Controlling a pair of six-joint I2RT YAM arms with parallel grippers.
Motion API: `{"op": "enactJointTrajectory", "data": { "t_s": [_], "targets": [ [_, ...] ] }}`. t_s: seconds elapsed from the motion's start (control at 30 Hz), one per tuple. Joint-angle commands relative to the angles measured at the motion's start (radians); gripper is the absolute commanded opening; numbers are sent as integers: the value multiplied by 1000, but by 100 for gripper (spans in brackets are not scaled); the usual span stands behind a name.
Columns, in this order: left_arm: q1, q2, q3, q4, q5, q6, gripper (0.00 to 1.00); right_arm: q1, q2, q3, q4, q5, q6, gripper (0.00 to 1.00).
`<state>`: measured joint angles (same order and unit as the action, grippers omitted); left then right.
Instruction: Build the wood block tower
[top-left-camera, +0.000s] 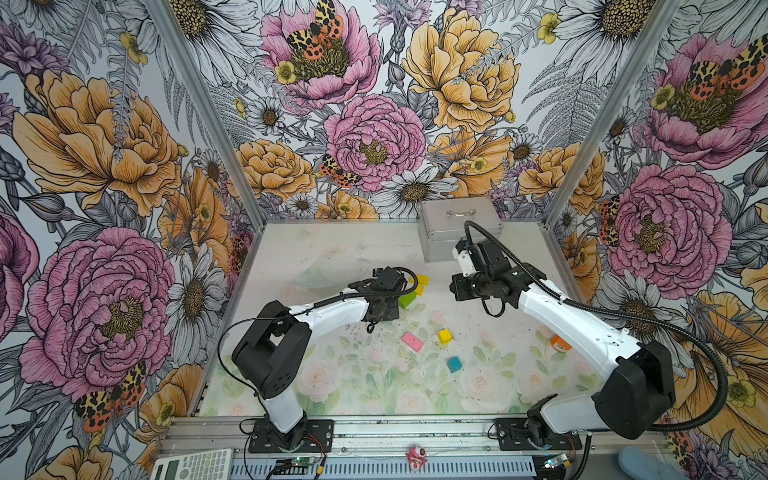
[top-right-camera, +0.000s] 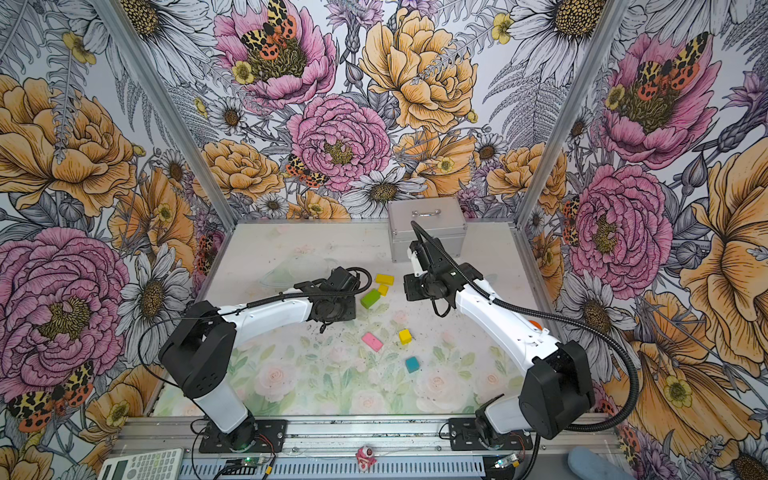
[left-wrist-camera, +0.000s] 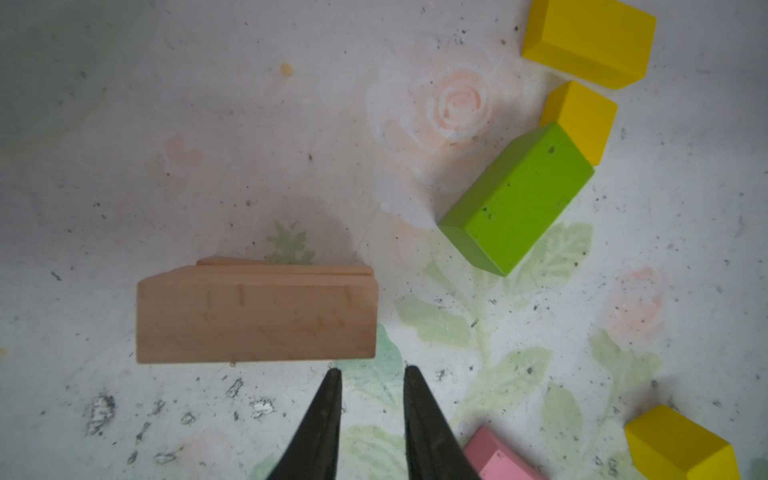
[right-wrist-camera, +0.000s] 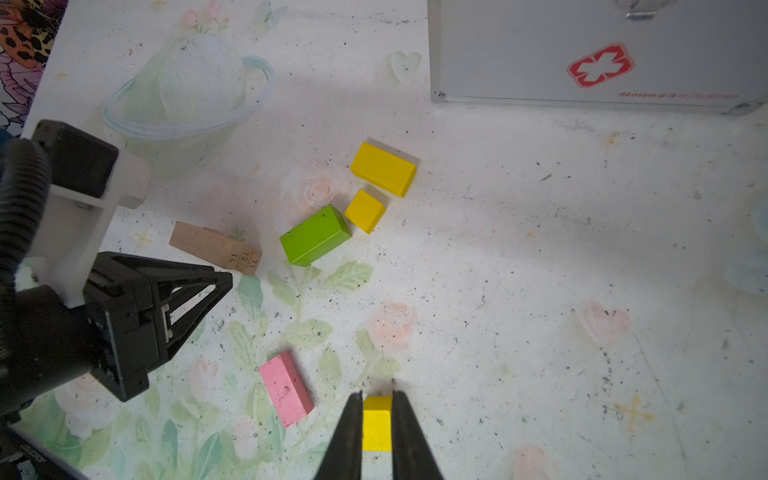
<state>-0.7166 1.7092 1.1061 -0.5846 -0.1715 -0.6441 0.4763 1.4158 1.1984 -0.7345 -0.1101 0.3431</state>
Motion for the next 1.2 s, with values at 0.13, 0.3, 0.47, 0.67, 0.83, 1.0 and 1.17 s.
{"op": "enactJointTrajectory", "data": {
  "t_s": [0.13,0.3,0.47,0.67,0.83,1.0,1.17],
  "targets": [
    [-62,-99,69,-84,-31,23,41,-7,-37,-17,15,-11,4,44],
    [-84,-236,51,-135,-122,6,59,-4,-66,-30,10,-19,8,64],
    [-52,-456,-78,-137,-138,-18,99,67,-40,-10,-41,47,4,83],
    [-22,-690,-250,-149,-105,-60,99,136,-2,0,-67,81,63,100],
    [-98,-682,-279,-133,-63,19,99,109,-55,-21,-103,127,103,100],
    [-166,-570,-258,-32,3,135,99,-33,-135,-91,-134,92,159,100],
    [-211,-413,-189,3,34,237,99,-165,-201,-168,-137,69,214,100]
  ]
}}
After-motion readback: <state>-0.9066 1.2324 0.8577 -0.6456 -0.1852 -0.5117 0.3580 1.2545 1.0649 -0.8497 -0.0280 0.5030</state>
